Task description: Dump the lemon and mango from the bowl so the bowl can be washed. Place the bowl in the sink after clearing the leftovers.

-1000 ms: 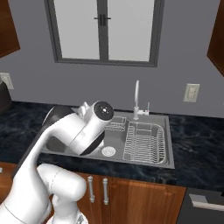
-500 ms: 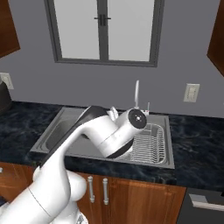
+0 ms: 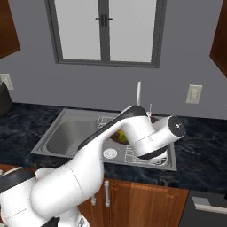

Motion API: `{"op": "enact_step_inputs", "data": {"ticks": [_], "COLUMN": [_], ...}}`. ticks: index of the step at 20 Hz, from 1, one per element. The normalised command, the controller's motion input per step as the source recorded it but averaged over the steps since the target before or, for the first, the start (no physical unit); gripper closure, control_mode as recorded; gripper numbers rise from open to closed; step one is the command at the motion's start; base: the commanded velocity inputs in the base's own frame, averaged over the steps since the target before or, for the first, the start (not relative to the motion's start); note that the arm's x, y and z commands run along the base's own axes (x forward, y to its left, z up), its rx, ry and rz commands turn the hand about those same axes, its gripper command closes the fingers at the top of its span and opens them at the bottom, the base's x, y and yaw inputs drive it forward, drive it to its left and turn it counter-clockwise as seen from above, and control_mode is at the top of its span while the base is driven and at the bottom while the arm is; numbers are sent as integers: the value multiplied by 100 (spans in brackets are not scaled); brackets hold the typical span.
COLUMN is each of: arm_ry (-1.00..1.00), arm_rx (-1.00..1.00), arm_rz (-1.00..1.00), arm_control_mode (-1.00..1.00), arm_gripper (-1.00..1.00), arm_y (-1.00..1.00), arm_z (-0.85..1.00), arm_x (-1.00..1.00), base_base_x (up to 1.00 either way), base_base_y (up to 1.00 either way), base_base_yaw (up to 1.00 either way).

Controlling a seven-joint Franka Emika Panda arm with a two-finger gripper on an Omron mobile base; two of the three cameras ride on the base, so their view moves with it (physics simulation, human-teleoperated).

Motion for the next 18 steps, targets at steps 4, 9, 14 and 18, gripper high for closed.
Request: {"op": "enact_step_inputs", "data": {"ticks": [4, 9, 14, 18], "arm_ry": [0, 0, 2, 3], "arm_rx": [0, 0, 1, 0], "arm_rz": [2, 2, 0, 0], "arm_control_mode": [-100, -100, -100, -100], "arm_gripper": [100, 100, 100, 100], "arm_y": [-86, -56, 0, -4], "arm_z": [-4, -4, -6, -22], "arm_x": [62, 26, 0, 27], "base_base_x": [0, 0, 0, 0], "base_base_y": [0, 0, 0, 0], "base_base_yaw": [0, 0, 0, 0]}}
